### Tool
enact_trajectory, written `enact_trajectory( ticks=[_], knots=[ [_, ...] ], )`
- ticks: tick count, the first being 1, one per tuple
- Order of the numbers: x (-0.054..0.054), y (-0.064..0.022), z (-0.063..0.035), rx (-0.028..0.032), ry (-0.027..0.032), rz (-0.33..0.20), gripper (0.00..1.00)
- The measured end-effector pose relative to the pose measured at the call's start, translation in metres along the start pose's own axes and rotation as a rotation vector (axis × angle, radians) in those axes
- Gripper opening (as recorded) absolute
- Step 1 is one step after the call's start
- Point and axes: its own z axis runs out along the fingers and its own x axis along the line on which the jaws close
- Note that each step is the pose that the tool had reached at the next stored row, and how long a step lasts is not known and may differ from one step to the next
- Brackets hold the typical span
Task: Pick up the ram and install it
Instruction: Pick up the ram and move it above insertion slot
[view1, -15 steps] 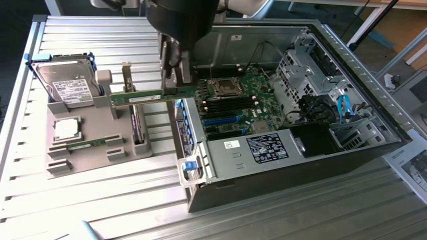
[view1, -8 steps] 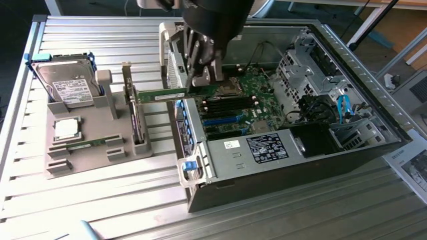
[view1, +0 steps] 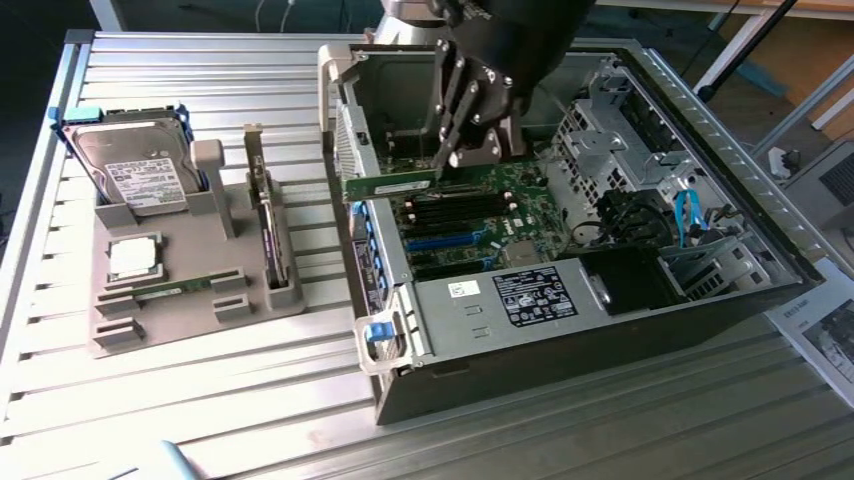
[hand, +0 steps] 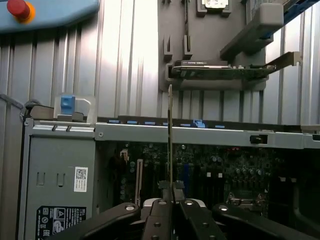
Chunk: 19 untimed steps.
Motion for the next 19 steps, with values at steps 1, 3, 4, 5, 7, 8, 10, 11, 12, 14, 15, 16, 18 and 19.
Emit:
enact_trajectory(
  ticks=[1,3,4,5,7,8,10,11,12,14,15,16,18,19],
  knots=[
    [0.000,-0.0044,-0.0003,0.0000,0.0000,0.000,0.12],
    [0.001,-0.0147,-0.0009,-0.0001,0.0001,-0.001,0.12],
    [0.001,-0.0193,-0.0012,0.0000,0.0001,-0.001,0.12],
    [0.001,-0.0231,-0.0014,-0.0001,0.0001,-0.001,0.12],
    [0.002,-0.0375,-0.0023,-0.0001,0.0001,-0.001,0.12],
    [0.002,-0.0424,-0.0026,-0.0001,0.0001,-0.002,0.12],
    [0.003,-0.0510,-0.0031,-0.0001,0.0001,-0.002,0.12],
    [0.003,-0.0556,-0.0033,-0.0001,0.0000,-0.002,0.12],
    [0.003,-0.0596,-0.0036,-0.0001,0.0002,-0.002,0.12],
    [0.004,-0.0682,-0.0042,-0.0002,0.0002,-0.002,0.12],
    [0.004,-0.0728,-0.0044,-0.0002,0.0001,-0.003,0.12],
    [0.004,-0.0770,-0.0047,-0.0002,0.0002,-0.003,0.12],
    [0.004,-0.0852,-0.0052,-0.0002,0.0002,-0.003,0.12],
    [0.005,-0.0897,-0.0054,-0.0002,0.0002,-0.003,0.12]
  ],
)
